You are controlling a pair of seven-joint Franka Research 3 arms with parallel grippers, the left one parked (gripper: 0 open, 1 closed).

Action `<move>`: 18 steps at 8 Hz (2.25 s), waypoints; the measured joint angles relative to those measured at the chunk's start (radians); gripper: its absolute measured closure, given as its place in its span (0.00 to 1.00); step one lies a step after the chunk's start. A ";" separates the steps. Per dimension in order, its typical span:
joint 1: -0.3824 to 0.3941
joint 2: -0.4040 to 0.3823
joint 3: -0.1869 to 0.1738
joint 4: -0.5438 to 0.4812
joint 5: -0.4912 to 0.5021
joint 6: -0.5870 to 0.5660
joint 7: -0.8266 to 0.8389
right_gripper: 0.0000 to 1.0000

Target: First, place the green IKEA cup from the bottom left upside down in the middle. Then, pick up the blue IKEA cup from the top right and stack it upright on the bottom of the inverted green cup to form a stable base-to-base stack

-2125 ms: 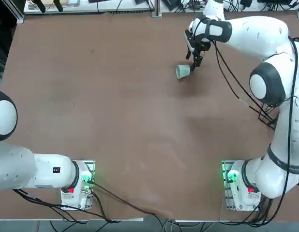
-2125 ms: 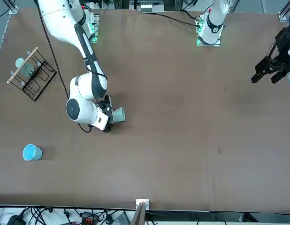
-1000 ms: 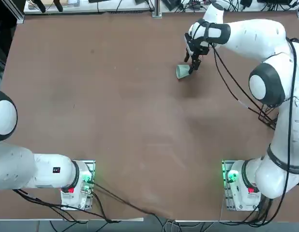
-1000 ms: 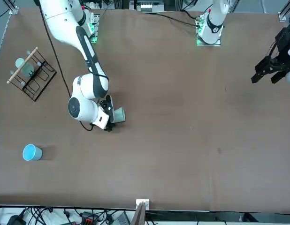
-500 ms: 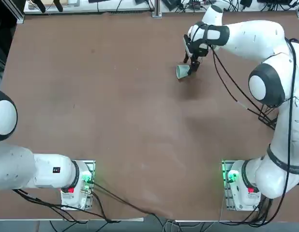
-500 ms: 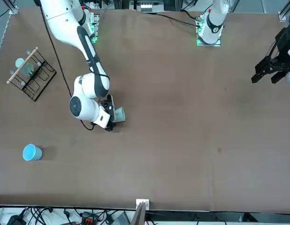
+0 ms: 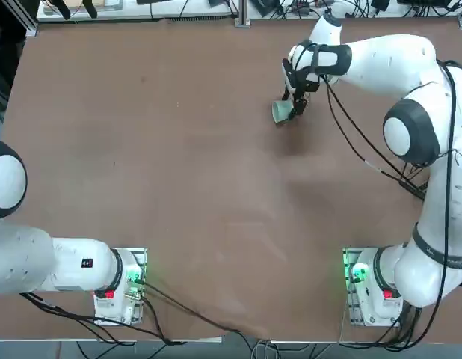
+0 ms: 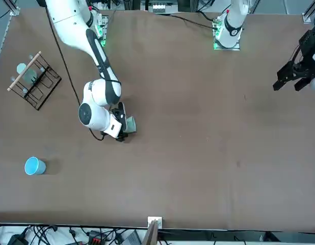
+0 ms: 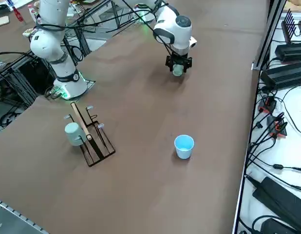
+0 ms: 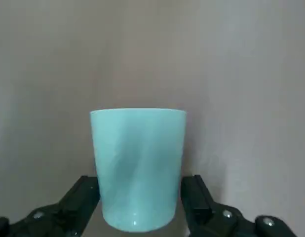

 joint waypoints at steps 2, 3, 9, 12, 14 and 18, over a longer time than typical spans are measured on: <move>0.000 0.009 0.000 0.000 0.000 0.012 -0.001 0.04; 0.000 0.009 0.000 0.000 0.000 0.012 -0.001 0.04; -0.001 -0.002 -0.008 0.003 -0.013 0.005 -0.009 0.14; -0.009 -0.053 -0.112 0.042 -0.076 -0.101 -0.038 0.14; -0.009 -0.084 -0.183 0.058 -0.175 -0.178 -0.040 0.14; 0.005 -0.103 -0.307 0.110 -0.583 -0.378 0.182 0.14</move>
